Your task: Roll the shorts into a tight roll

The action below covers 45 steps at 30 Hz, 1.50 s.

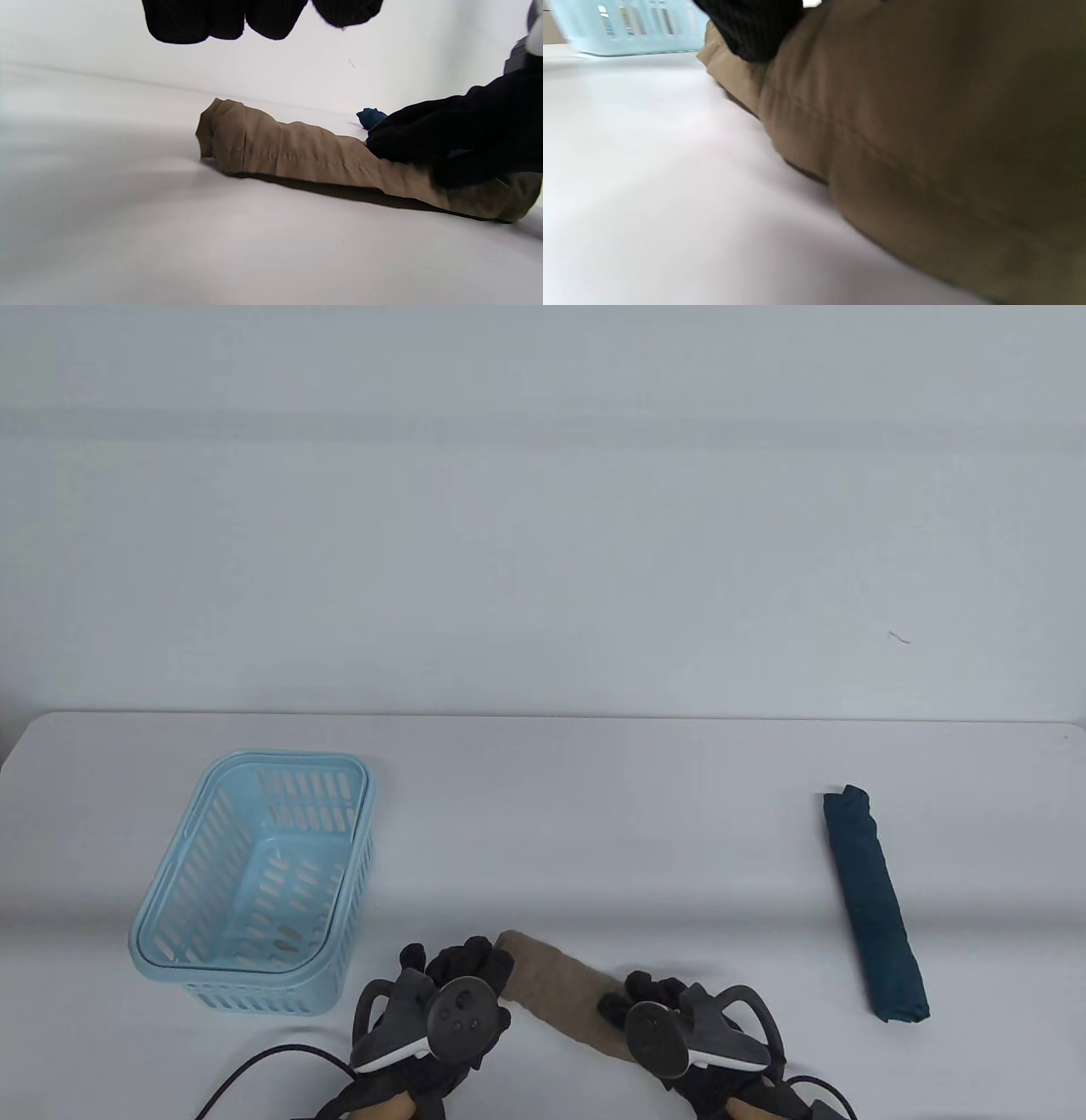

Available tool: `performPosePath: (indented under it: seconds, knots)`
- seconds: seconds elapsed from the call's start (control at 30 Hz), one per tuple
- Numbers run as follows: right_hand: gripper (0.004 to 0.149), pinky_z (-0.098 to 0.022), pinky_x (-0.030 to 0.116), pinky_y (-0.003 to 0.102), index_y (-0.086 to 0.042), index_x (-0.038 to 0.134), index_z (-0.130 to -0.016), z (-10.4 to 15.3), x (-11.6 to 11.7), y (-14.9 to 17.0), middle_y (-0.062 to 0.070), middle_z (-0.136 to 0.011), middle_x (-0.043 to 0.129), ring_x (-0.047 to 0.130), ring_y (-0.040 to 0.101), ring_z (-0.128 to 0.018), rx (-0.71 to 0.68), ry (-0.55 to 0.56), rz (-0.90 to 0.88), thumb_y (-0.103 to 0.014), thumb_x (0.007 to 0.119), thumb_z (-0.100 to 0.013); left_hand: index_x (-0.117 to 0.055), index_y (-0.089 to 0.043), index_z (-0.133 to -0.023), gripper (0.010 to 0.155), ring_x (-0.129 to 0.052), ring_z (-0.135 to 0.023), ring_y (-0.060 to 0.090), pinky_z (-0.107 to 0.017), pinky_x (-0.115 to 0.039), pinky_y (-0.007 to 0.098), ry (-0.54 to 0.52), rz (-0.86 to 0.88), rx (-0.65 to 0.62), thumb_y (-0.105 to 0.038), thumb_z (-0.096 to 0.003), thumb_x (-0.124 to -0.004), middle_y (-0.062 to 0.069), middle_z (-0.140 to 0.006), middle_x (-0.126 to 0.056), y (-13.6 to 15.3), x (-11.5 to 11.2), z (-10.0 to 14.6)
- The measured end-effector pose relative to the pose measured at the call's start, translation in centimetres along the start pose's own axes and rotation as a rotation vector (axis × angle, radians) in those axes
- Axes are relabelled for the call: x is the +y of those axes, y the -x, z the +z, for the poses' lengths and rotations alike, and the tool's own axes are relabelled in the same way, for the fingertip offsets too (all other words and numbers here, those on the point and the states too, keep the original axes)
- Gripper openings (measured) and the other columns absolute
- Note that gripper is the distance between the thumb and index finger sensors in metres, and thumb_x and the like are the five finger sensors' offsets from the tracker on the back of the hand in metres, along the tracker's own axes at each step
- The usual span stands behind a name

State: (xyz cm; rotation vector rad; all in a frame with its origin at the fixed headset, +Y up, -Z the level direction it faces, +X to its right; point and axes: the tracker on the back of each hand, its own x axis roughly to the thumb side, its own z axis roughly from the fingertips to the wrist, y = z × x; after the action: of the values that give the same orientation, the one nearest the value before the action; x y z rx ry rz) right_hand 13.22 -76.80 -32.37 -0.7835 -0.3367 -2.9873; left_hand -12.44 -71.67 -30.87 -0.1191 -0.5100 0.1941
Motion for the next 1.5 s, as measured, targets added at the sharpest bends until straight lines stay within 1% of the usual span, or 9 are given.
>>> performPosePath:
  seconds: [0.1, 0.33, 0.4, 0.5, 0.73, 0.93, 1.03, 1.37, 1.5]
  knots:
    - [0.058, -0.065, 0.062, 0.053, -0.028, 0.045, -0.105, -0.6, -0.1, 1.8, 0.018, -0.111, 0.044, 0.061, 0.040, -0.094, 0.086, 0.013, -0.001, -0.029, 0.067, -0.051, -0.048, -0.006, -0.109, 0.064, -0.057, -0.104, 0.054, -0.063, -0.030, 0.081, 0.016, 0.005, -0.003, -0.036, -0.0539, -0.058, 0.030, -0.114, -0.047, 0.0, -0.1, 0.0]
    - [0.058, -0.065, 0.062, 0.053, -0.027, 0.044, -0.105, -1.6, -0.4, 7.8, 0.019, -0.110, 0.044, 0.062, 0.041, -0.093, 0.350, 0.007, -0.061, -0.029, 0.066, -0.051, -0.048, -0.006, -0.109, 0.064, -0.057, -0.103, 0.054, -0.063, -0.030, 0.081, 0.041, 0.005, -0.007, -0.036, -0.0539, -0.058, 0.030, -0.115, -0.046, -0.3, -0.4, -0.1]
    - [0.058, -0.064, 0.061, 0.053, -0.027, 0.044, -0.105, -1.6, -0.5, 9.9, 0.019, -0.110, 0.044, 0.061, 0.042, -0.093, 0.429, 0.002, -0.104, -0.029, 0.066, -0.051, -0.048, -0.006, -0.109, 0.064, -0.056, -0.104, 0.054, -0.063, -0.030, 0.081, 0.049, 0.006, -0.008, -0.036, -0.0539, -0.058, 0.030, -0.115, -0.046, -0.3, -0.5, -0.1]
    - [0.058, -0.064, 0.061, 0.053, -0.026, 0.044, -0.105, -1.4, -0.6, 12.4, 0.019, -0.110, 0.044, 0.062, 0.042, -0.092, 0.531, -0.007, -0.117, -0.029, 0.066, -0.051, -0.048, -0.006, -0.109, 0.064, -0.056, -0.104, 0.055, -0.063, -0.030, 0.081, 0.052, 0.007, -0.010, -0.036, -0.0539, -0.058, 0.030, -0.115, -0.045, -0.4, -0.5, -0.1]
    - [0.058, -0.063, 0.062, 0.052, -0.025, 0.044, -0.105, -0.5, -0.5, 16.5, 0.020, -0.110, 0.044, 0.063, 0.043, -0.090, 0.708, -0.004, -0.168, -0.030, 0.066, -0.051, -0.048, -0.006, -0.109, 0.064, -0.056, -0.104, 0.055, -0.063, -0.030, 0.081, 0.062, 0.011, -0.009, -0.036, -0.0539, -0.058, 0.030, -0.115, -0.045, -0.4, -0.6, -0.1]
    - [0.058, -0.063, 0.062, 0.052, -0.025, 0.045, -0.105, 0.1, -0.5, 18.9, 0.020, -0.110, 0.045, 0.062, 0.043, -0.090, 0.813, 0.005, -0.239, -0.030, 0.066, -0.051, -0.048, -0.006, -0.109, 0.064, -0.055, -0.104, 0.055, -0.063, -0.030, 0.081, 0.071, 0.014, -0.006, -0.036, -0.0539, -0.058, 0.030, -0.115, -0.045, -0.5, -0.7, -0.2]
    - [0.058, -0.063, 0.062, 0.052, -0.025, 0.045, -0.105, 0.2, -0.6, 19.6, 0.020, -0.110, 0.045, 0.062, 0.043, -0.090, 0.856, 0.004, -0.264, -0.030, 0.067, -0.051, -0.048, -0.006, -0.109, 0.064, -0.055, -0.104, 0.055, -0.063, -0.030, 0.081, 0.085, 0.013, -0.006, -0.036, -0.0539, -0.058, 0.030, -0.115, -0.045, -0.5, -0.9, -0.3]
    - [0.058, -0.063, 0.061, 0.053, -0.024, 0.045, -0.105, 0.7, -0.5, 20.8, 0.021, -0.110, 0.045, 0.061, 0.044, -0.090, 0.965, 0.016, -0.286, -0.029, 0.066, -0.052, -0.048, -0.006, -0.109, 0.064, -0.055, -0.104, 0.055, -0.063, -0.029, 0.081, 0.097, 0.010, -0.008, -0.036, -0.0539, -0.058, 0.031, -0.115, -0.044, -0.5, -1.1, -0.4]
    - [0.058, -0.063, 0.060, 0.054, -0.024, 0.043, -0.106, 0.8, -0.4, 20.7, 0.022, -0.110, 0.042, 0.059, 0.045, -0.091, 0.957, 0.016, -0.295, -0.029, 0.065, -0.052, -0.048, -0.005, -0.109, 0.064, -0.055, -0.104, 0.055, -0.063, -0.029, 0.081, 0.106, 0.007, -0.010, -0.036, -0.0540, -0.058, 0.030, -0.115, -0.045, -0.6, -1.2, -0.4]
